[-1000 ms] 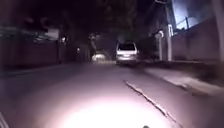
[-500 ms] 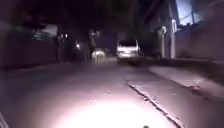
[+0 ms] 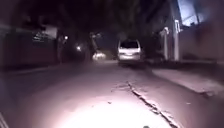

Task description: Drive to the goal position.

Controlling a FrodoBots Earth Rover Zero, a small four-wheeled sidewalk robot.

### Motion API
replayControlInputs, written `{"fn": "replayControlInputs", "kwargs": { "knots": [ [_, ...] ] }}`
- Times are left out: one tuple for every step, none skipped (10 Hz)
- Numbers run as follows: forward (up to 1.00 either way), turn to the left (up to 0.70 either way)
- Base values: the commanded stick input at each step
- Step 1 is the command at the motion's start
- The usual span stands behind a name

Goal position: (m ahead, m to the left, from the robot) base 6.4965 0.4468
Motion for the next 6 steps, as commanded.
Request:
{"fn": "replayControlInputs", "kwargs": {
  "knots": [
    [0.7,0.0],
    [0.7,0.35],
    [0.7,0.31],
    [0.7,0.17],
    [0.7,0.0],
    [0.7,0.0]
  ]
}}
